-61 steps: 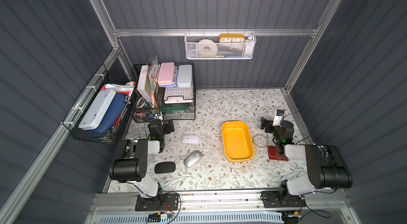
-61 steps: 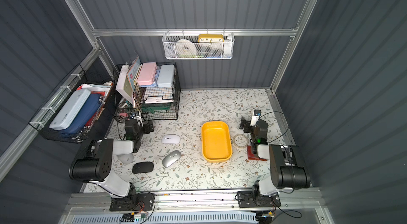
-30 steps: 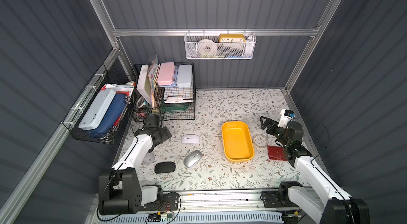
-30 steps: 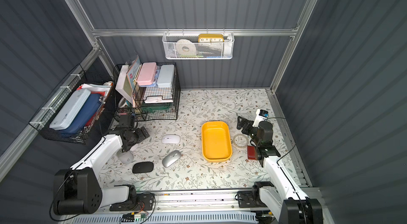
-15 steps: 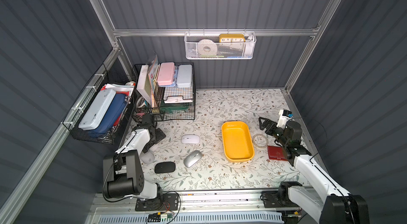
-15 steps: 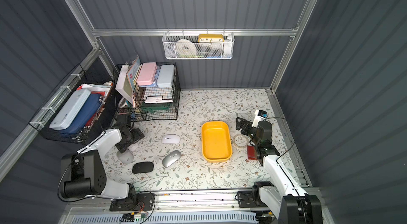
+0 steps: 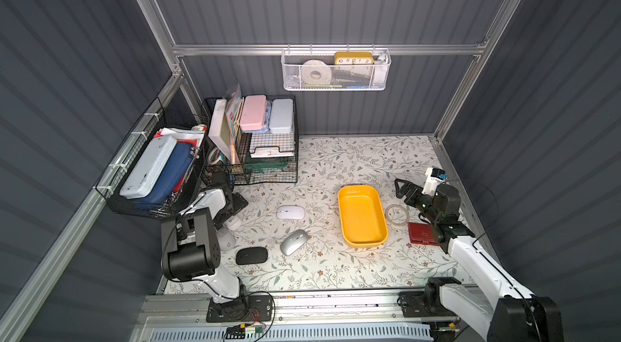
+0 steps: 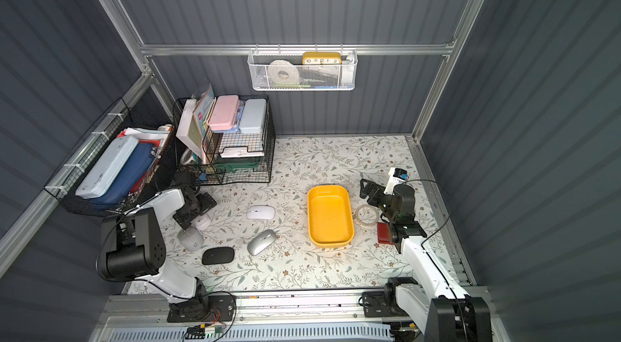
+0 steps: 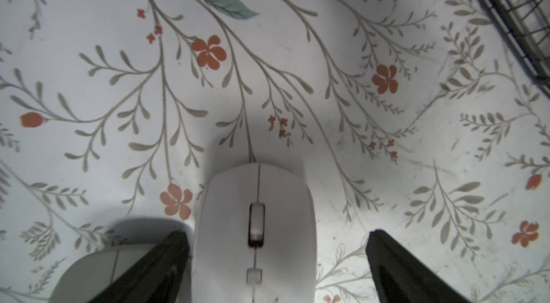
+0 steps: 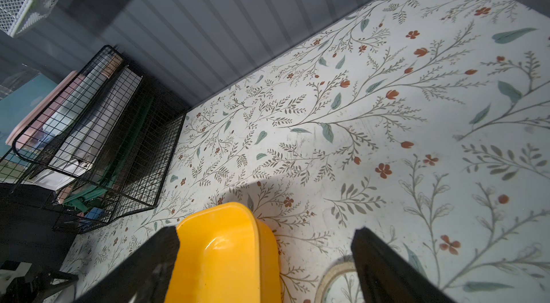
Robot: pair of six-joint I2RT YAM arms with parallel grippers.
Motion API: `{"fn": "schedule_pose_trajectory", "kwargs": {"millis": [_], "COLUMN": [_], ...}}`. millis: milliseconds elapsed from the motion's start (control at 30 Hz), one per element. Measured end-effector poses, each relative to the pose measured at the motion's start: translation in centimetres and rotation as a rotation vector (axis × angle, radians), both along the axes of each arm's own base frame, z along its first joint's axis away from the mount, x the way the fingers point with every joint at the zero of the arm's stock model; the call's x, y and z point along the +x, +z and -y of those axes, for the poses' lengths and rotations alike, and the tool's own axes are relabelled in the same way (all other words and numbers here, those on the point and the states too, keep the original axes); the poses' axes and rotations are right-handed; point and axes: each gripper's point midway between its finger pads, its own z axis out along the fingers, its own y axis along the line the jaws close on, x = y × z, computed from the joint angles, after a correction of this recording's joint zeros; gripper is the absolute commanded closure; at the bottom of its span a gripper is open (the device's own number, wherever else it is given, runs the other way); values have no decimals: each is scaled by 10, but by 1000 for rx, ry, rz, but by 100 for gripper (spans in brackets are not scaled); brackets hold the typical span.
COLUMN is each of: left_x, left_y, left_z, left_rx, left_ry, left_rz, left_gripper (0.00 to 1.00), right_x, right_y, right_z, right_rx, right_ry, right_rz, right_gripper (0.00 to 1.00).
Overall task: Put the mouse in the storage box
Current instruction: Pick up the mouse from the center of the board.
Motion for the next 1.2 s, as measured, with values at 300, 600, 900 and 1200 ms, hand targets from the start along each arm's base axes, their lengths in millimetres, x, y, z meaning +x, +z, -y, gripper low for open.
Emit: {"fn": "schedule_pose_trajectory", "kwargs": {"millis": [300, 600, 900, 1200], "left_x": [4, 5, 2, -3], "left_y": [-7, -4, -2, 13], "left_z": [5, 19, 45, 74], "left_rx": [-30, -93, -155, -227], "left_ry": [-15, -71, -154, -234], "left_rz": [3, 34, 62, 104], "left_gripper": [15, 36, 59, 75], "right_x": [0, -2, -2, -3], "right_y": [0, 8, 9, 14], "right_z": [0, 2, 2, 2], "right_rx": [2, 0, -2, -2], "right_ry": [-2, -10, -13, -14], "right_rz": [0, 24, 25, 43], "right_gripper": [4, 4, 4, 4]}}
